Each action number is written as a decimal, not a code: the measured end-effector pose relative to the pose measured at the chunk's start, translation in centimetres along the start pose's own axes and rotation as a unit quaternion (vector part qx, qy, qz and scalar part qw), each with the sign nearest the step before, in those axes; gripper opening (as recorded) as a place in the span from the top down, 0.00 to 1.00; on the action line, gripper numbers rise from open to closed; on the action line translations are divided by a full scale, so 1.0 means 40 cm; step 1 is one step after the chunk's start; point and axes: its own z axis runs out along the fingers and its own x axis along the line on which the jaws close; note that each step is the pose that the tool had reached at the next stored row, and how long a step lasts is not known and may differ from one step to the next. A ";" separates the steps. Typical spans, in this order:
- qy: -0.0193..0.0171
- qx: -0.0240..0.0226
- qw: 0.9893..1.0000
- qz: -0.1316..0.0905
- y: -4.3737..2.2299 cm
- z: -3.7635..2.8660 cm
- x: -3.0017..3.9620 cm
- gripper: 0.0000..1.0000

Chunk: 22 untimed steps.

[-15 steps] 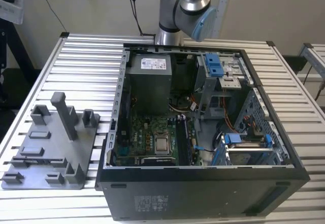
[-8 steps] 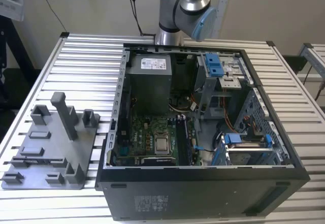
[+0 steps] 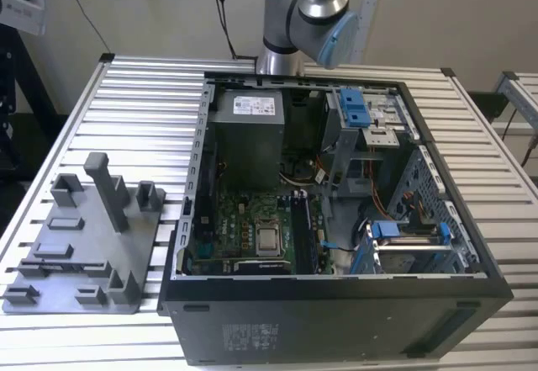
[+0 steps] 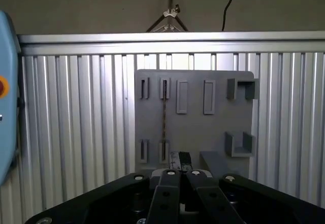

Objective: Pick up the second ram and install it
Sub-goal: 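Pick up the second ram and move it above second insertion slot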

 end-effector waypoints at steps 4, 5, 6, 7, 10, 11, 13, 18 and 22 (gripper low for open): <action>0.000 0.000 1.000 0.000 0.000 0.000 0.000 0.88; 0.000 0.000 1.000 -0.001 0.000 0.000 0.000 0.88; 0.000 0.000 1.000 -0.001 0.000 0.000 0.000 0.76; 0.000 0.000 1.000 -0.001 0.000 0.000 0.000 0.76; 0.000 0.000 1.000 -0.001 0.000 0.000 0.000 0.64; 0.000 0.000 1.000 -0.001 0.000 0.000 0.000 0.58; 0.000 0.000 1.000 -0.001 0.000 0.000 0.000 0.52; -0.030 -0.001 1.000 -0.002 0.000 0.001 0.004 0.52; -0.037 -0.001 0.999 -0.002 0.000 0.001 0.006 0.52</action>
